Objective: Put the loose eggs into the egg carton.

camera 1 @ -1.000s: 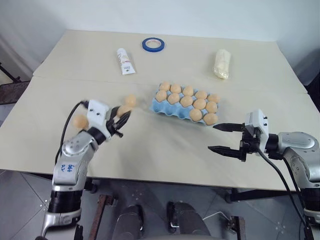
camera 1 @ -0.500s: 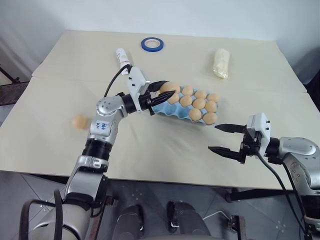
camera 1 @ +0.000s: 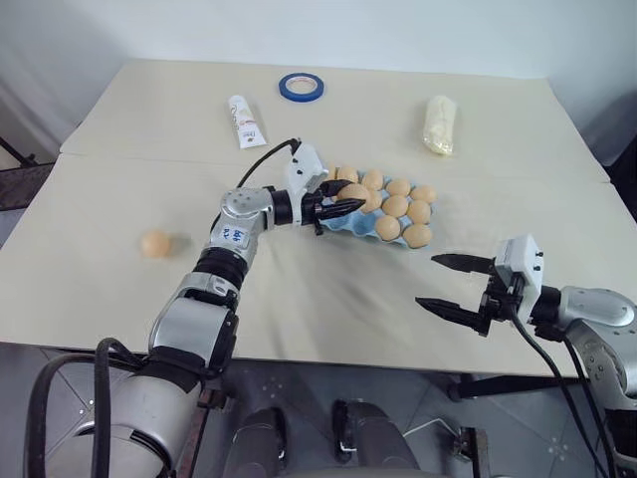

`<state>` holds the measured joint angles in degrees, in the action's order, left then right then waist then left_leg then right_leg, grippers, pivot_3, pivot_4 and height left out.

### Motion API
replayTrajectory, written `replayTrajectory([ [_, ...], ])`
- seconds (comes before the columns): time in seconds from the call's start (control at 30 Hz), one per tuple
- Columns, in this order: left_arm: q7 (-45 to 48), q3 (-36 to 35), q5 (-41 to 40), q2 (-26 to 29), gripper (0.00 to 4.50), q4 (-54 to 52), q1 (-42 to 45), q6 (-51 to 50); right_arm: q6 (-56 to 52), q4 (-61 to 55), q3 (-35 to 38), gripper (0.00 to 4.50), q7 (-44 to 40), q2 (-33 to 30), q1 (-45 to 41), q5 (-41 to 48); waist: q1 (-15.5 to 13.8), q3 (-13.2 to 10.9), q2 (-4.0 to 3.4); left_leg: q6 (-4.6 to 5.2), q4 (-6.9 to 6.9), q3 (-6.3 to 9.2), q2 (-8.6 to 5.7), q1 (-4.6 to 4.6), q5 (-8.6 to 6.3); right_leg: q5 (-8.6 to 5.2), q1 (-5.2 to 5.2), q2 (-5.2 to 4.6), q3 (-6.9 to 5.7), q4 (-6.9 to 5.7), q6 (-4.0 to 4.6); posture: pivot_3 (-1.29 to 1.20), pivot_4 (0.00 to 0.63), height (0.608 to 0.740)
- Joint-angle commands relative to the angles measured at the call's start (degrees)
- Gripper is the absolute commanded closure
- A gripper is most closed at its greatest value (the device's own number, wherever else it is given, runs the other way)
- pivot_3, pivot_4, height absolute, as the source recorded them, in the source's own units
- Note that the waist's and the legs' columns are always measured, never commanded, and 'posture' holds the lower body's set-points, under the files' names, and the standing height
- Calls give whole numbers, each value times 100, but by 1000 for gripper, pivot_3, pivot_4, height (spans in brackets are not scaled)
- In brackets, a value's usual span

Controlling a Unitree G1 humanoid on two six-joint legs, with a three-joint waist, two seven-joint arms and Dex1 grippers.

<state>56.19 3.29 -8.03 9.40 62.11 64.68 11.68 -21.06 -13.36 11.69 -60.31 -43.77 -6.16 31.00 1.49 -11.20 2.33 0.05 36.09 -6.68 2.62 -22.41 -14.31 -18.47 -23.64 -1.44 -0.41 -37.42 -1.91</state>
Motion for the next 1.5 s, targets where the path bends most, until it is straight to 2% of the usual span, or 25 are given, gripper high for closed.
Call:
replayTrajectory([
  [0.03, 73, -69, 72, -97, 3040, 158, 224, 187, 281, -137, 387, 0, 52, 124, 72, 212, 2, 0, 0, 0, 0, 0, 1, 0, 0, 0, 0, 1, 0, 0, 0, 0, 150, 740],
  [0.23, -51, -85, 244, -277, 3040, 522, 377, 253, 453, -222, 594, 0, 189, 461, 201, 467, -1, -1, 1, -1, 2, 0, 0, 1, 0, 0, 0, 1, 0, -3, 0, 0, 150, 740],
  [0.63, -633, -83, 678, -405, 3040, 974, 645, 155, 347, -696, 740, 0, 712, 630, 672, 625, 7, -1, 2, 0, 3, -1, -2, 1, 0, 0, 0, 0, 1, -4, 0, 0, 150, 740],
  [0.93, -767, -127, 752, -422, 208, 1005, 730, 61, 307, -777, 790, 0, 842, 592, 727, 649, 5, -1, 2, -1, 2, -1, -1, 2, 0, 0, -2, 1, 0, -8, 0, 0, 150, 740],
  [0.97, -767, -133, 755, -410, 8, 996, 740, 59, 301, -767, 786, 0, 844, 586, 711, 649, 5, -1, 2, -1, 2, -1, -1, 2, 1, 0, -2, 1, 0, -8, 0, 0, 150, 740],
  [1.17, -698, -157, 747, -195, 8, 802, 823, 160, 296, -624, 753, 0, 779, 541, 543, 645, 12, -1, 2, -2, 2, -2, -2, 3, 1, 0, -2, 1, 1, -10, 0, 0, 150, 740],
  [1.3, -473, -341, 494, 123, 8, 189, 870, 106, 343, -549, 767, 0, 608, 545, 497, 705, 13, -4, 4, -4, 1, -2, 0, 3, 3, -1, -4, 3, 1, -14, 0, 0, 150, 740],
  [1.4, 3, -401, 272, 578, 8, -965, 339, -279, 361, -399, 804, 0, 478, 551, 444, 771, 26, -4, 3, -11, -2, -5, 1, 3, 6, -1, -4, 3, 3, -15, 1, 0, 150, 740],
  [1.5, 9, -534, 49, 978, 8, -2096, -272, -855, 366, -245, 822, 0, 340, 484, 413, 759, 27, -2, 0, -20, -3, -14, 3, 13, 9, -3, -2, 4, 13, -22, 2, 0, 150, 740],
])
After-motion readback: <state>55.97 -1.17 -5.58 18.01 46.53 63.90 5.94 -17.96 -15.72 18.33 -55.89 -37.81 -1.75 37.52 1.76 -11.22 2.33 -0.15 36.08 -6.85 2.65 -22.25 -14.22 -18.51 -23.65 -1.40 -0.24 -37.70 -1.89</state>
